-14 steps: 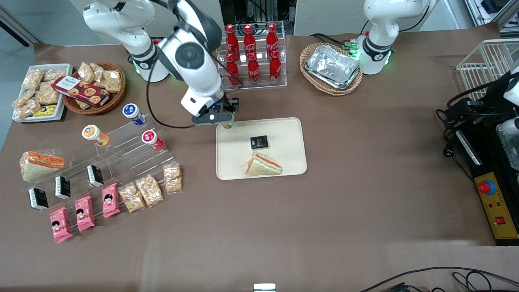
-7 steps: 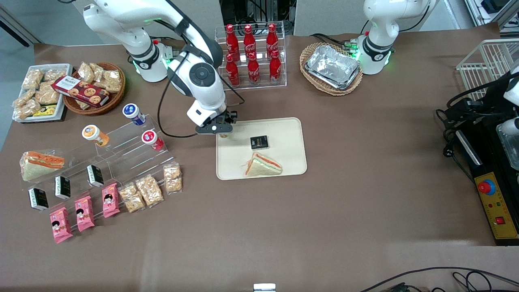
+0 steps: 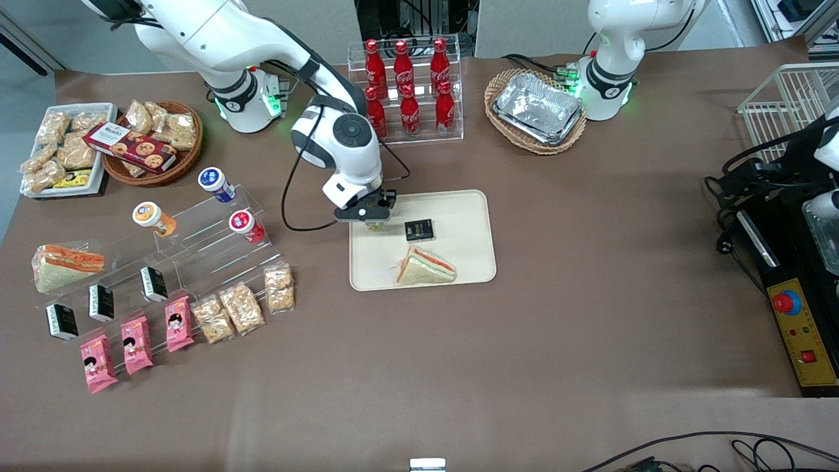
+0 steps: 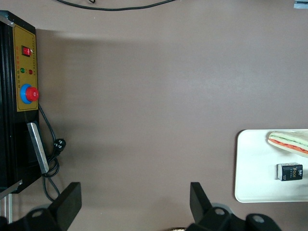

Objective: Place green gum on tray
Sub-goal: 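Carry the bottle over the cream tray and lower it beside the packet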

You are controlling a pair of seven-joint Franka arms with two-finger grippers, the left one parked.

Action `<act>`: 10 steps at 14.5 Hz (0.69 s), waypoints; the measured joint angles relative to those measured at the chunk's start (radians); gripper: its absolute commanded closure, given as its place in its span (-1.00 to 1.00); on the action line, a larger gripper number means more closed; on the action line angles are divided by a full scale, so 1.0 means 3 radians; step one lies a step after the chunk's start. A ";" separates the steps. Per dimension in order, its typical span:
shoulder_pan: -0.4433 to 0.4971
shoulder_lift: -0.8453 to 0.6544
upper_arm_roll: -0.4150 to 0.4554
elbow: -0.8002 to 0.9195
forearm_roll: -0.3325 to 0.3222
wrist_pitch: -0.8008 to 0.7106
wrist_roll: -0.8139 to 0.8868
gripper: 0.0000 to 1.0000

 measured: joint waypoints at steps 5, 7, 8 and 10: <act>0.0020 0.0112 0.0006 0.0000 -0.0266 0.0102 0.0322 0.38; 0.0020 0.0169 0.0006 0.0001 -0.0435 0.0114 0.0505 -0.97; 0.0020 0.0175 0.0006 0.0006 -0.0460 0.0115 0.0541 -0.98; 0.0020 0.0184 0.0006 0.0009 -0.0473 0.0116 0.0567 -0.99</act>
